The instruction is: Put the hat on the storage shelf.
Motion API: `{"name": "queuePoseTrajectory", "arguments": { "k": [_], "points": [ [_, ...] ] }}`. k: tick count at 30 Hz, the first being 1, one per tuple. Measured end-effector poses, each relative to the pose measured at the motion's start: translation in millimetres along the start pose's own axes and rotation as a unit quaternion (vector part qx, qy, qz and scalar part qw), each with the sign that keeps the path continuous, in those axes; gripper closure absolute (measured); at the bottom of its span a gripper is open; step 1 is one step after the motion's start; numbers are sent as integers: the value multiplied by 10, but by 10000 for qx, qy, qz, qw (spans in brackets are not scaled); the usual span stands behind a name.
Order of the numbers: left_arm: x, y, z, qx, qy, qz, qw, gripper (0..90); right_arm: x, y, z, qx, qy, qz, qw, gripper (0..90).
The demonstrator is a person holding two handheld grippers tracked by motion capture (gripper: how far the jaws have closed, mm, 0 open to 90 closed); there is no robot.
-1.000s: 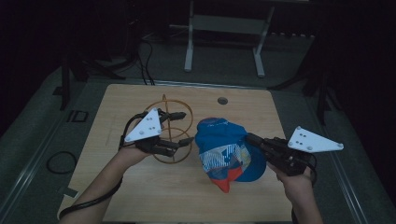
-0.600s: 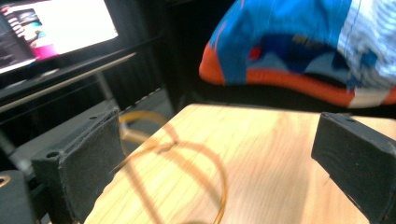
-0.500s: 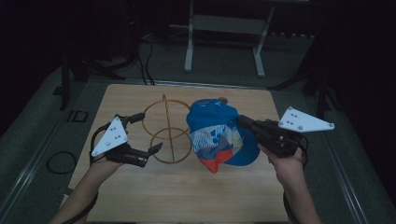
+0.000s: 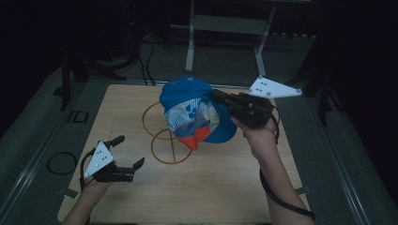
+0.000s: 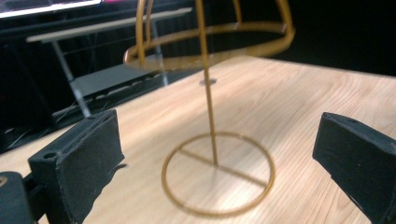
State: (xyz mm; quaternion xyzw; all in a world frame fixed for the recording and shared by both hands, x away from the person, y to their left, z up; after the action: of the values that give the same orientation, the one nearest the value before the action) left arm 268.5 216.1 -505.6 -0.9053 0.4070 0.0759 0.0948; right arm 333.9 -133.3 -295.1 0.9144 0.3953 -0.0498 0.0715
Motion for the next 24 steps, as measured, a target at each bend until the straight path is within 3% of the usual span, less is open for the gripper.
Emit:
{"name": "queuePoseTrajectory", "arguments": {
  "k": [2, 6, 8, 12, 18, 24],
  "points": [
    [-8, 12, 57, 10, -15, -46, 10000, 17, 50, -8, -16, 8, -11, -17, 10000, 900],
    [-54, 42, 271, -99, -32, -334, 9994, 17, 308, -50, -76, 12, -116, -95, 9999, 900],
    [-65, 39, 355, -238, -32, -340, 9991, 17, 410, -80, -93, 24, -168, -149, 9997, 900],
    [-68, 19, 431, -453, 121, -288, 9985, 17, 589, -143, -109, 31, -254, -212, 9994, 900],
    [-89, -34, 488, -538, 254, -417, 9974, 17, 912, -280, -129, 9, -446, -294, 9986, 900],
    [-100, -59, 537, -567, 237, -497, 9969, 17, 1243, -432, -36, 20, -709, -456, 9964, 900]
  ]
}}
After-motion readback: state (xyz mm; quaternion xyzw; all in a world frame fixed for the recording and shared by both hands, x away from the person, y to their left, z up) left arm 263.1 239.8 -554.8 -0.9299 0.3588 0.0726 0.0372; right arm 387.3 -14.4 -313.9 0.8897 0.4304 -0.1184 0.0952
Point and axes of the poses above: each handheld gripper's, and its own axes: x roughly forward along the jaws, z roughly out of its underside, y roughly to its right, the point moved 3 cm from there along x, roughly forward along the jaws, and after that the axes turned 11 degrees about z, right-handed, at the moved point
